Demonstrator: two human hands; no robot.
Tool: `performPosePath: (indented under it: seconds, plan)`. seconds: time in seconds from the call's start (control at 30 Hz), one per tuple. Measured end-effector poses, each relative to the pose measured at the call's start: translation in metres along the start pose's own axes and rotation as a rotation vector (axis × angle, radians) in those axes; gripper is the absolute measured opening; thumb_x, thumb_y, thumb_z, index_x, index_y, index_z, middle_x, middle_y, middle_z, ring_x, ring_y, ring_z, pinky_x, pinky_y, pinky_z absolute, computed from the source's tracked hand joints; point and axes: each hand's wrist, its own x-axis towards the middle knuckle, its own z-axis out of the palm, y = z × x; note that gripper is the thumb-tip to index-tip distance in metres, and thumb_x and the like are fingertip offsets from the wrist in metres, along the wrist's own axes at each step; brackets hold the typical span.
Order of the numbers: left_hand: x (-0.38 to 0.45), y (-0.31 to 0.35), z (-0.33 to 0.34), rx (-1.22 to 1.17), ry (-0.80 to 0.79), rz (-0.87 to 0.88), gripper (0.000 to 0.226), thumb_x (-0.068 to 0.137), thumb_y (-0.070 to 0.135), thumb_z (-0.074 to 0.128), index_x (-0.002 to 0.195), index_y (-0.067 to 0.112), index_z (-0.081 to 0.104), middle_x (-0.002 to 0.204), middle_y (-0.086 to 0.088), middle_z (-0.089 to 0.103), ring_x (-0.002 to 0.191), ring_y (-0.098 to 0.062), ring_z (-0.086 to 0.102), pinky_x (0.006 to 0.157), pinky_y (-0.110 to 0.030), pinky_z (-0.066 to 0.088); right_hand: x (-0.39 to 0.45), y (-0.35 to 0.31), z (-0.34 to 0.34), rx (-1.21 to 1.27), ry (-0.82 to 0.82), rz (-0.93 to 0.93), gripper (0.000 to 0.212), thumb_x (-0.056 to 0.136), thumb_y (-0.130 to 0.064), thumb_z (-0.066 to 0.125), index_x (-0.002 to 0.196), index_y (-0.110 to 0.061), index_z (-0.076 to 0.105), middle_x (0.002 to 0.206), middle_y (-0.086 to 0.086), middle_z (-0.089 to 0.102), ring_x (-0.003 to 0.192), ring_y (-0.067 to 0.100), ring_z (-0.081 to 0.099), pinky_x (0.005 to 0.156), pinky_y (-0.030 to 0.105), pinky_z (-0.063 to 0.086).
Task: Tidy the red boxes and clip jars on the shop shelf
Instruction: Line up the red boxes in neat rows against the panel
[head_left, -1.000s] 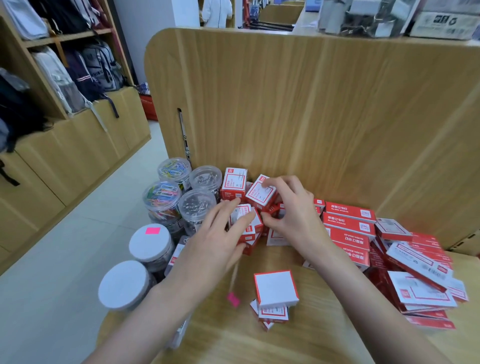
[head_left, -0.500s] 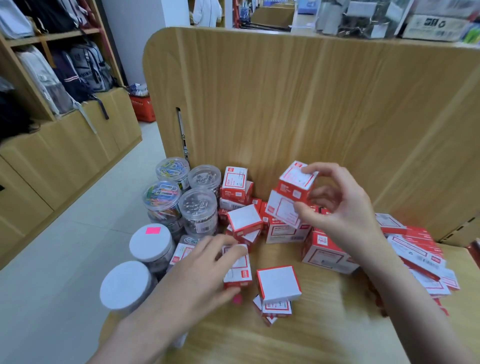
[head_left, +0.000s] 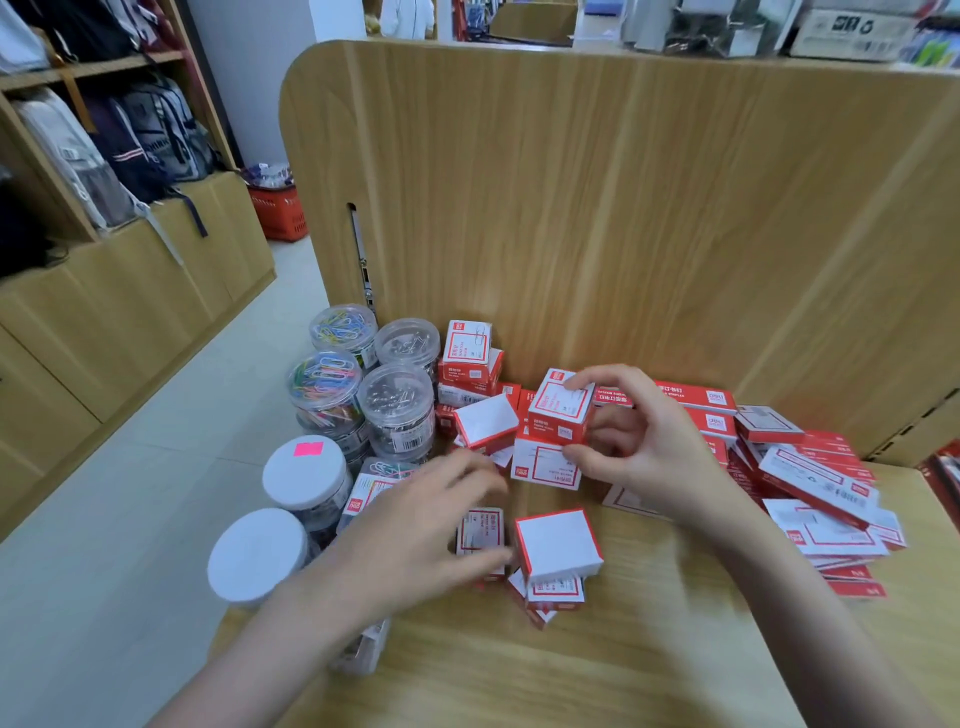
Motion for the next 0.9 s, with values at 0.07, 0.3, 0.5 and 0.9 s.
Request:
performPosePath:
  seconds: [0.07,0.3,0.5,0.9]
  plan:
    - [0.005,0.001,-0.010,-0.153,0.163,-0.071,0.044,0.078,0.053,0.054,0.112,0.024,0.054,0.110,0.015,0.052,0.101,0.004,0.052,0.085,-0.024,0.045,0.004,-0.005,0.001,0.036,0.004,-0.018,0.046,0.070,0.009,0.071,0.099,-0.022,0.054,0.107,0.017,0.054,0.077,0.014,0.064,0.073,0.028,0.054]
    - [0.031,0.018,-0.020,-0.461,0.345,-0.259,0.037,0.078,0.019,0.072,0.097,0.022,0.040,0.099,0.007,0.064,0.088,-0.004,0.062,0.076,-0.034,0.052,0.011,-0.017,0.016,0.296,-0.056,0.013,0.046,0.067,0.006,0.072,0.103,-0.012,0.050,0.096,0.012,0.065,0.085,0.022,0.063,0.082,0.037,0.052]
    - [0.024,0.010,-0.025,-0.388,0.364,-0.238,0.035,0.080,0.020,0.070,0.103,0.033,0.046,0.099,0.018,0.058,0.093,0.001,0.059,0.075,-0.025,0.052,0.024,-0.017,-0.002,0.208,0.056,-0.027,0.040,0.076,0.003,0.068,0.109,-0.016,0.056,0.110,0.005,0.061,0.087,0.012,0.060,0.078,0.019,0.050]
    - [0.017,0.004,-0.028,-0.302,0.458,-0.183,0.029,0.073,0.041,0.059,0.099,0.039,0.049,0.102,0.019,0.056,0.092,-0.001,0.059,0.074,-0.021,0.050,0.055,0.011,0.006,-0.705,-0.075,-0.196,0.032,0.074,-0.011,0.068,0.102,-0.014,0.052,0.102,0.001,0.056,0.086,0.018,0.056,0.077,0.031,0.046]
